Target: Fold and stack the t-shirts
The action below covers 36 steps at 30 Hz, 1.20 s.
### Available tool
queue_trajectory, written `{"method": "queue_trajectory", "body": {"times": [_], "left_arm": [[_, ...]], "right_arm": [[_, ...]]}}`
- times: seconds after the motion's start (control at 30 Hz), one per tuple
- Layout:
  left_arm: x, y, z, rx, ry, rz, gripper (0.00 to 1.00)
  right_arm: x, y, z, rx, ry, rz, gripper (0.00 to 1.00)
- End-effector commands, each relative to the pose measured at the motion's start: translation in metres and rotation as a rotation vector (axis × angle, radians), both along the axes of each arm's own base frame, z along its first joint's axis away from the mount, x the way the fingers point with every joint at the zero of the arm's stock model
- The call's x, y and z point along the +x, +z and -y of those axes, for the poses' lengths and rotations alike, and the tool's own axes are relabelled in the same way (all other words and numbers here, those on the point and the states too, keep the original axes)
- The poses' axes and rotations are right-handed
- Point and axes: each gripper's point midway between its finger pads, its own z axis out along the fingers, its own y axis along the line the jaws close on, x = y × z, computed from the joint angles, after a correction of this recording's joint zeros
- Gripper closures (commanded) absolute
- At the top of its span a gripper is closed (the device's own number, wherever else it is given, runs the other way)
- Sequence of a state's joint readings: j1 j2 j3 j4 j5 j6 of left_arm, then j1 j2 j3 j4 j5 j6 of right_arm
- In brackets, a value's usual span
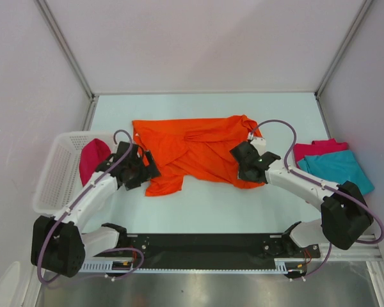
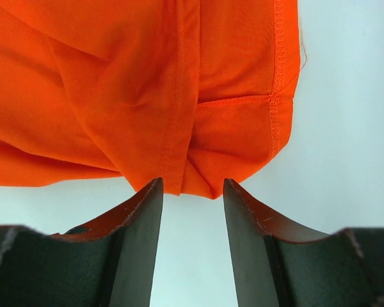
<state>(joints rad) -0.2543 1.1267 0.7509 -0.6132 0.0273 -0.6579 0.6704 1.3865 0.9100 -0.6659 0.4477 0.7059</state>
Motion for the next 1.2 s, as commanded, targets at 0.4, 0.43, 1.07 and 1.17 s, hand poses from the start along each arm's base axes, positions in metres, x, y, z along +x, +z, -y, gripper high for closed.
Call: {"method": "queue_trajectory", "body": {"times": [0.4,0.43,1.07,1.17], "left_arm": [[-0.026,-0.039,0.02,-0.022,-0.004,-0.059,0.0],[-0.024,-0.04,0.02,-0.02,-0.006,-0.055,0.01],[-0.021,-0.066,0.023,-0.011,-0.044,-0.067,0.03],[-0.022,-0.07,0.025,-0.023,-0.046,-0.068,0.04]], "right_arm": [[-0.007,-0.018,-0.015,0.041,0.015,-0.036,0.53],[-0.007,-0.018,-0.016,0.041,0.02,-0.037,0.53],[-0.018,-0.031,-0.026,0.01,0.032,-0.083,0.54],[-0.019,-0.032,-0.027,0.005,0.035,-0.086,0.54]]}}
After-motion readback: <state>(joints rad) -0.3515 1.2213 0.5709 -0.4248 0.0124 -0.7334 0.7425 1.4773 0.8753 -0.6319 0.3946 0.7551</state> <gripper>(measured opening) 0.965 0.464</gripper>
